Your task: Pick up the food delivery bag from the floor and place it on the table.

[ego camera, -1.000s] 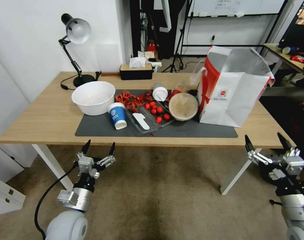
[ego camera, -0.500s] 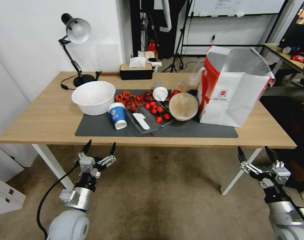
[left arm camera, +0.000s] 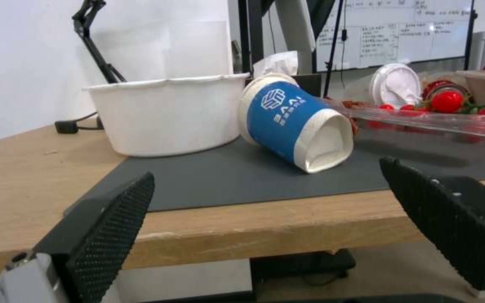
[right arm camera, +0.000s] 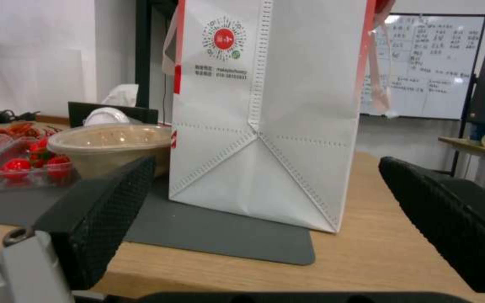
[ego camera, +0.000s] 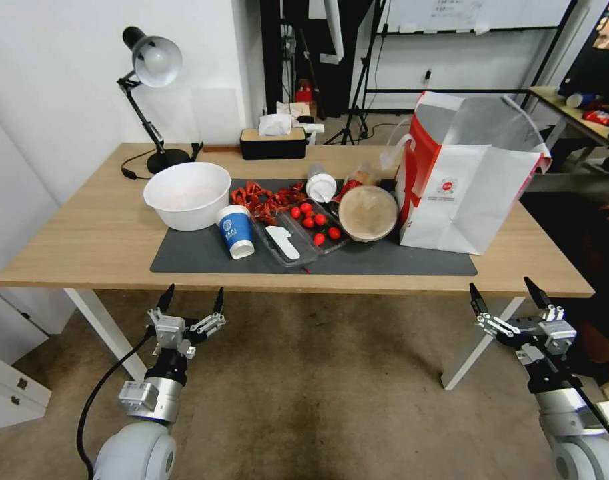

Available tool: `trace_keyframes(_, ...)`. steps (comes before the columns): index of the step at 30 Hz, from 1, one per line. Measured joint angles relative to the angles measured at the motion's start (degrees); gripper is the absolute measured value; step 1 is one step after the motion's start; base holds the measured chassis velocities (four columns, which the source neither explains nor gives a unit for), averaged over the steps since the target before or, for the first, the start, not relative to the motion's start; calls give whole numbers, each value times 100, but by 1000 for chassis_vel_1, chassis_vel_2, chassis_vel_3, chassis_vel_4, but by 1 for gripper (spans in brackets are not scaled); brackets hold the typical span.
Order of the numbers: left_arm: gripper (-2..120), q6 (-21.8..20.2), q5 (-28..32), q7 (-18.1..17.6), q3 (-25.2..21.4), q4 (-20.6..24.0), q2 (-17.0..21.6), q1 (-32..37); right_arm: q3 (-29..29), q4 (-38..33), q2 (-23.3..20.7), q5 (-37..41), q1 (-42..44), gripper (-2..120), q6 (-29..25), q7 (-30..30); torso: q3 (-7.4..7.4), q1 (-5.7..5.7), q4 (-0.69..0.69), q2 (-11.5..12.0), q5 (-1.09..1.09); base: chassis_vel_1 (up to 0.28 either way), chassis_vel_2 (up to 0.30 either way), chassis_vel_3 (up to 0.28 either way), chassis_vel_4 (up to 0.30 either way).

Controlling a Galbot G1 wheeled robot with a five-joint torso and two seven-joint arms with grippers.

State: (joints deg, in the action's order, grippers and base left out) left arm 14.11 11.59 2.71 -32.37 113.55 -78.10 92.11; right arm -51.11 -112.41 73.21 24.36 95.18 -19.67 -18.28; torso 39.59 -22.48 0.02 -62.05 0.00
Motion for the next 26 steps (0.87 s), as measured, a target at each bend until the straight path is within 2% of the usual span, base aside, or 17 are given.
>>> trace_keyframes(26, 100, -12, 0, 5, 0, 10, 0, 1, -8, 0, -4, 1, 1, 100, 9, 11, 0, 0, 0, 0, 0, 0, 0, 0, 0)
